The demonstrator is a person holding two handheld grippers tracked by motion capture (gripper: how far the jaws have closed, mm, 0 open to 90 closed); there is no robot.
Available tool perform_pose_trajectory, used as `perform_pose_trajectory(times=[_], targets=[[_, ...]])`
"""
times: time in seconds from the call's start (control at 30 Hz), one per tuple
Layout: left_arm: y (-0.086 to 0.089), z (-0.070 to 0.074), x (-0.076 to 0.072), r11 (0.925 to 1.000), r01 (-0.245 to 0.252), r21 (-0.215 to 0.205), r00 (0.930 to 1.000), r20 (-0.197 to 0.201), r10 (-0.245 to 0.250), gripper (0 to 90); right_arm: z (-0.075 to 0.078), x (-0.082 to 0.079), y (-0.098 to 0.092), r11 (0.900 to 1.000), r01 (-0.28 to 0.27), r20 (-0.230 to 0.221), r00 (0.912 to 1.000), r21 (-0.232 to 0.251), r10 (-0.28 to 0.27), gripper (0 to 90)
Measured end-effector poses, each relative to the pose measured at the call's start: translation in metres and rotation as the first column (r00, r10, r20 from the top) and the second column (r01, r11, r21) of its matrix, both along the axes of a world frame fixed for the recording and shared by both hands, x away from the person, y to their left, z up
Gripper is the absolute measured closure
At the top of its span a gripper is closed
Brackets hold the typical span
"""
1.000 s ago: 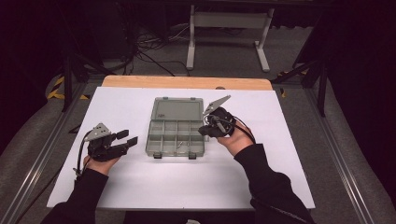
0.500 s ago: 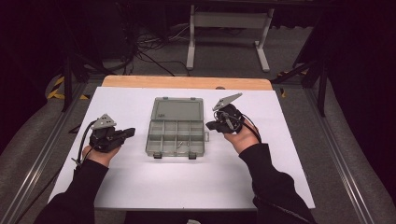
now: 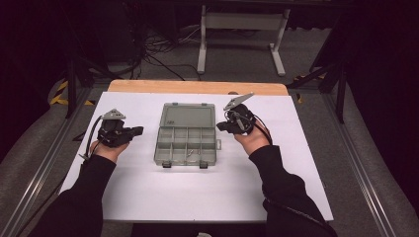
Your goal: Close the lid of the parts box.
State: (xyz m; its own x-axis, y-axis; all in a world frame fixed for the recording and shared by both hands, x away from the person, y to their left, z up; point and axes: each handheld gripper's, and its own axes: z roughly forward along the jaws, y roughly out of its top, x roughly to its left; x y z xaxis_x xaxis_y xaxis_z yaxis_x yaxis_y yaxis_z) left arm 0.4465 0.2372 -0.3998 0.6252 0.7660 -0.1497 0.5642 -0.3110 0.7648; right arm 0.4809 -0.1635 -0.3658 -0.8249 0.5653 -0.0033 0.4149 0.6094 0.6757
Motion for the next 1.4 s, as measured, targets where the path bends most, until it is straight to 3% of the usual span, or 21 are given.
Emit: perform_pose_trajectory(times=[0.2,0.23,0.43,0.47,0.57,0.7,0.9,1.13,1.2,1.4], targets=[[-0.004,-0.002,0.013,0.9998,0.001,0.018,0.9999,-0.016,0.000,89.7,-0.005,0.013,-0.004,1.000,0.022,0.004,0.9997,-0.007,-0.022,89.9],[-0.006,-0.004,0.019,0.9998,-0.001,0.020,0.9992,-0.039,0.002,89.7,-0.005,0.015,-0.004,1.000,0.024,0.002,0.9997,-0.008,-0.024,90.0],[-0.009,-0.004,0.029,0.9995,0.004,0.031,0.9993,-0.037,-0.003,89.6,-0.012,0.025,-0.006,0.999,0.045,-0.003,0.9990,-0.019,-0.045,89.9],[-0.011,-0.006,0.032,0.9993,0.013,0.035,0.9997,-0.020,-0.012,89.7,-0.013,0.026,-0.006,0.999,0.047,-0.003,0.9989,-0.021,-0.047,89.9],[-0.013,-0.008,0.036,0.9987,0.019,0.047,0.9993,-0.033,-0.017,89.6,-0.016,0.029,-0.005,0.998,0.055,-0.007,0.9985,-0.029,-0.055,89.9],[-0.016,-0.011,0.047,0.9977,0.001,0.068,0.9979,-0.064,0.003,89.7,-0.022,0.036,-0.005,0.997,0.067,-0.013,0.9976,-0.042,-0.067,90.0],[-0.015,-0.016,0.057,0.9971,-0.018,0.074,0.9965,-0.080,0.024,89.7,-0.029,0.043,-0.006,0.995,0.078,-0.030,0.9963,-0.058,-0.080,89.9],[-0.014,-0.029,0.067,0.9958,-0.049,0.077,0.9901,-0.128,0.059,89.7,-0.041,0.053,-0.005,0.993,0.093,-0.061,0.9933,-0.075,-0.098,89.9],[-0.014,-0.034,0.070,0.9971,-0.058,0.050,0.9846,-0.162,0.066,89.7,-0.045,0.056,-0.004,0.992,0.088,-0.068,0.9932,-0.087,-0.094,89.9],[-0.018,-0.042,0.074,0.9965,-0.059,0.059,0.9805,-0.184,0.069,89.6,-0.054,0.061,-0.002,0.991,0.091,-0.082,0.9917,-0.100,-0.099,89.9]])
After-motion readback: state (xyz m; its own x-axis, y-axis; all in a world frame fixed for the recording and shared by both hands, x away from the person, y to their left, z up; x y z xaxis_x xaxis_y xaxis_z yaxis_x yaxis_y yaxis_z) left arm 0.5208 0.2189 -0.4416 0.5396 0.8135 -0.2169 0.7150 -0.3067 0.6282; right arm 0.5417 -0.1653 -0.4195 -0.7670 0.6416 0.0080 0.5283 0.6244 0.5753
